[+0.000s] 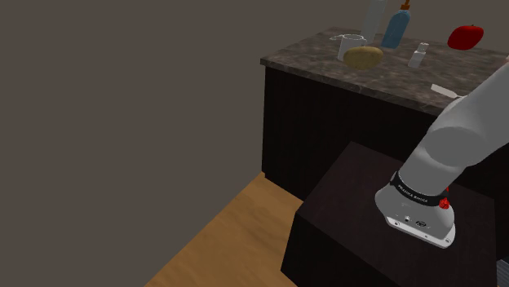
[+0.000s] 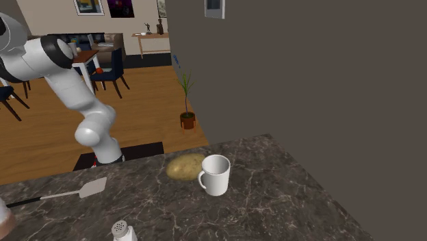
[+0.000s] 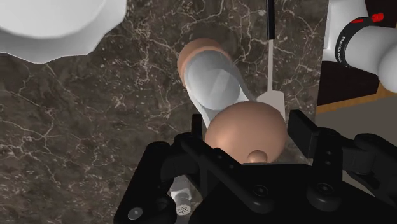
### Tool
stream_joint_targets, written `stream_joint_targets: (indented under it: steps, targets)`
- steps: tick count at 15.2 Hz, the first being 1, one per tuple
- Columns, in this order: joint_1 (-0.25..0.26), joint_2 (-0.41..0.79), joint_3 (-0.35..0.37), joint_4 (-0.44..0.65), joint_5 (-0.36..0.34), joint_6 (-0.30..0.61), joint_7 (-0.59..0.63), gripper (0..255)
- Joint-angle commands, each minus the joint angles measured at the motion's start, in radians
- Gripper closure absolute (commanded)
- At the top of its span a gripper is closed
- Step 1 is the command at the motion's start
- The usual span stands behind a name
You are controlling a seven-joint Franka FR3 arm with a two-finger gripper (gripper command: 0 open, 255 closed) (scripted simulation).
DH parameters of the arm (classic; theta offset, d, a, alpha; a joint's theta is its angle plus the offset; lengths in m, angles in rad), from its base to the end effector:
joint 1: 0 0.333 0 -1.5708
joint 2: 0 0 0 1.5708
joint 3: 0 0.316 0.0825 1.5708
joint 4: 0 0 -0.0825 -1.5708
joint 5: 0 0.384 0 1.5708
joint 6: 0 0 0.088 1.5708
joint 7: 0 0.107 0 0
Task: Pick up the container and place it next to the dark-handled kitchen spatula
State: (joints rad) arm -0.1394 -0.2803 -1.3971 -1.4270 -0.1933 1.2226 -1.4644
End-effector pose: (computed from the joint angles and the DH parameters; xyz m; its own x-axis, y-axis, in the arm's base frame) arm -0.1010 -0.5022 0.6703 0.9925 -0.1007 0.0685 -0.0880 -0.9818 -0.1683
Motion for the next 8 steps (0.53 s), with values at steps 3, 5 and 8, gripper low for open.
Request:
stream_joint_targets:
  steps: [3, 5, 8]
  targets:
    - [-0.075, -0.03, 0.074, -0.083, -0.021, 0.055, 0.011, 255]
    - [-0.1, -0.045, 0.101, -0.123, -0.032, 0.082, 0.02, 255]
    - [-0.129, -0.066, 0.13, -0.179, -0.046, 0.122, 0.032, 255]
